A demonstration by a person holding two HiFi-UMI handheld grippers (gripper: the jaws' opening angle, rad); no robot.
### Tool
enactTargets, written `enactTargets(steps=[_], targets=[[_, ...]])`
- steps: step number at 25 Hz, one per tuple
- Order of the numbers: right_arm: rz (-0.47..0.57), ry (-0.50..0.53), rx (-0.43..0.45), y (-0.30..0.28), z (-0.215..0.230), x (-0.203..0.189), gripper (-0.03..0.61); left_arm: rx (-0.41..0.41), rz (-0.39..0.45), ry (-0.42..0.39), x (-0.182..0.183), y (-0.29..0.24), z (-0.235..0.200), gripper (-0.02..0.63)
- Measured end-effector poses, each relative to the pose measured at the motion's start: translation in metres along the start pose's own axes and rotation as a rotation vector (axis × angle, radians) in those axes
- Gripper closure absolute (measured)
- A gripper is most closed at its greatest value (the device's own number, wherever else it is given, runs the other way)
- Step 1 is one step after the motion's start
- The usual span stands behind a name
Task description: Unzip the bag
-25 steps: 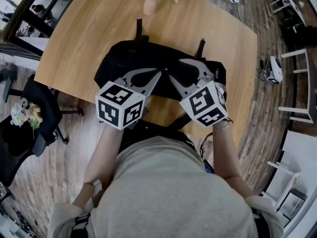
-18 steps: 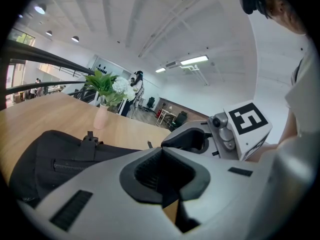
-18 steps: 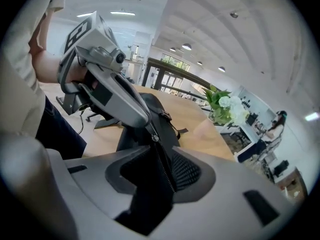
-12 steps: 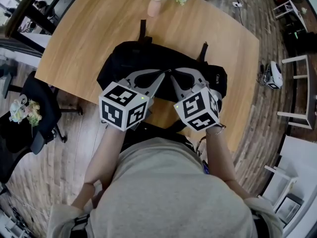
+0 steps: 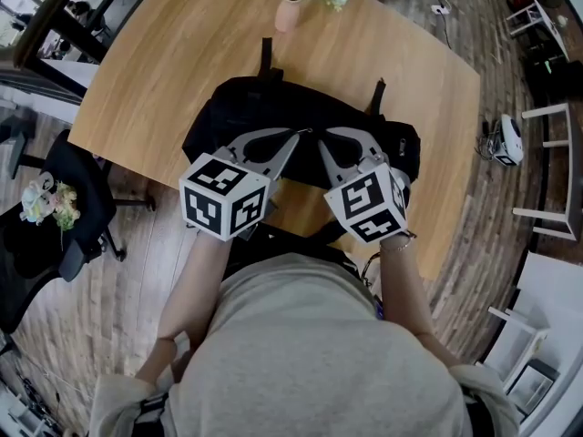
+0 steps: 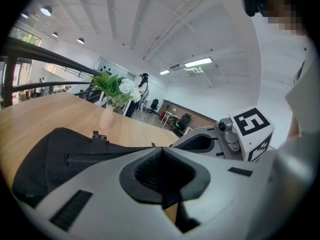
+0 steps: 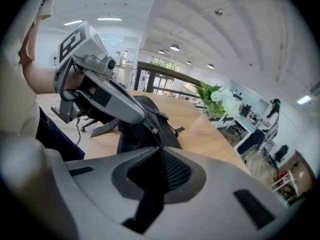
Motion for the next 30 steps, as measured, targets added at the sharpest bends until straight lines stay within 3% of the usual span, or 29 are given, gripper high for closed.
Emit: enactTargets(steps=[30], targets=[[0.021, -0.124, -0.009, -0.004, 0.007, -0.007, 0.549, 0.168, 0.088, 0.062, 0.005, 0.049, -0.048, 0.594]])
Point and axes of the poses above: the fingertips, and each gripper's own axes: y backward along the fingers, z to its right, x out of its top, the point moved 5 cm from there along y, backward along the fingers, and after that the axes turned 10 degrees about y, right-handed, at the moved point
